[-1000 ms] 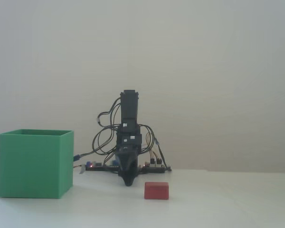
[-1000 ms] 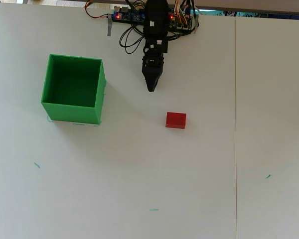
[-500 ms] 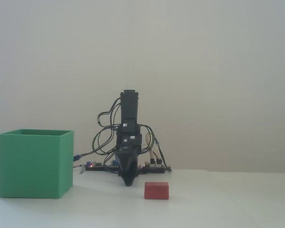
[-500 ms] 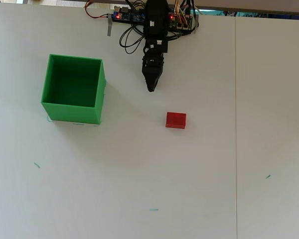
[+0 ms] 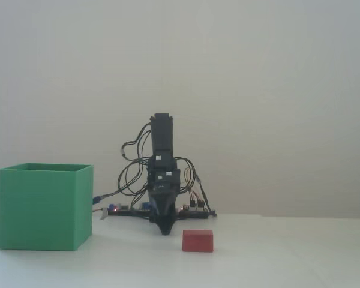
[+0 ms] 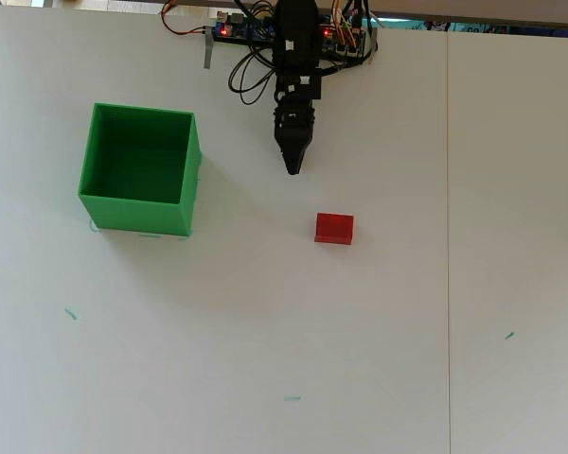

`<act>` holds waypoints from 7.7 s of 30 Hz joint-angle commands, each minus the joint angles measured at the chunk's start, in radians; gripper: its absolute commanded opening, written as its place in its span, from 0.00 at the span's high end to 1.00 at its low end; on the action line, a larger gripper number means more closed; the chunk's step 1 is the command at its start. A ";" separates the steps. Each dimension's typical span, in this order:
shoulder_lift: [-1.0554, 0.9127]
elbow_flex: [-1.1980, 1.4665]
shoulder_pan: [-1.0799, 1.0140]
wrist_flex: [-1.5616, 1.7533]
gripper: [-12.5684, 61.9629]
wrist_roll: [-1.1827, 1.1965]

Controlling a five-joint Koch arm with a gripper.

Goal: Grasp a red block and put it in the green bin.

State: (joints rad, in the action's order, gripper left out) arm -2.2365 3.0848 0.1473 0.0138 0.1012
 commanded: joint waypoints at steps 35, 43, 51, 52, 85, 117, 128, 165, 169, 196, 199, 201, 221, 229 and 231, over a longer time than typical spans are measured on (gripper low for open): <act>0.428 -1.316 0.031 -1.557 0.35 -0.489; 0.442 -1.367 -0.028 -1.559 0.37 -0.486; 0.454 -1.388 -0.041 -1.559 0.37 0.023; 0.454 -1.388 -0.041 -1.559 0.37 0.040; 0.940 -1.789 0.133 -1.546 0.35 0.121; 1.173 -2.005 0.278 -1.560 0.35 0.291; 1.186 -2.005 0.273 -1.598 0.35 0.371; 1.361 -2.137 0.328 -1.600 0.37 0.368; 1.382 -2.137 0.325 -1.585 0.52 0.319; 0.630 -2.079 -0.012 -1.563 0.78 0.212; 0.565 -2.082 -0.103 -1.562 0.78 0.167; 0.522 -2.085 -0.170 -1.562 0.78 0.156; 0.592 -2.125 -0.693 -1.532 0.78 -0.071; 0.687 -2.207 -0.802 -1.474 0.78 -0.106; 0.686 -2.212 -0.821 -1.474 0.78 -0.117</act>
State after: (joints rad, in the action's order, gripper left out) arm -1.5370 0.9327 -0.6688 -1.5171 -0.0046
